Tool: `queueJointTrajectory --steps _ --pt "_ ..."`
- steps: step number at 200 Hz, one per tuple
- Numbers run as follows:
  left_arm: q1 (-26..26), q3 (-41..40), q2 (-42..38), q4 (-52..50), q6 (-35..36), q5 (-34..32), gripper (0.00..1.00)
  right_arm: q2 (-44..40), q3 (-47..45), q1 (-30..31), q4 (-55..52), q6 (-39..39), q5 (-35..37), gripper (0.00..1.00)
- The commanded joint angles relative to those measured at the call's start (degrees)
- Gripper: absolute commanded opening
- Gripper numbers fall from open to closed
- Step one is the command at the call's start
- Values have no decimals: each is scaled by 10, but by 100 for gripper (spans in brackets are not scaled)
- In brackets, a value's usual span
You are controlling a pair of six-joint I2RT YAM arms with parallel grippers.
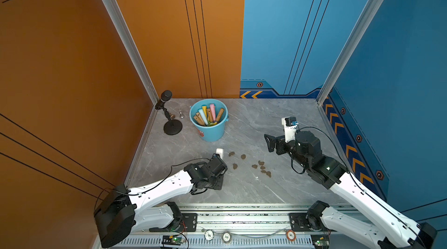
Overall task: Brush the soil off the hand trowel and place it into the bucket
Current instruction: Place the brush at the center of the board.
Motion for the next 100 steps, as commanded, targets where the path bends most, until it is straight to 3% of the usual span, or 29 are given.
queueJointTrajectory --steps 1,43,100 --pt "7 5 39 35 -4 39 1 -32 -16 0 -26 23 45 100" --pt "17 18 108 39 14 74 5 -75 -47 -2 -32 24 59 100" --pt "25 35 123 35 24 78 44 -90 -65 -9 -36 26 78 100"
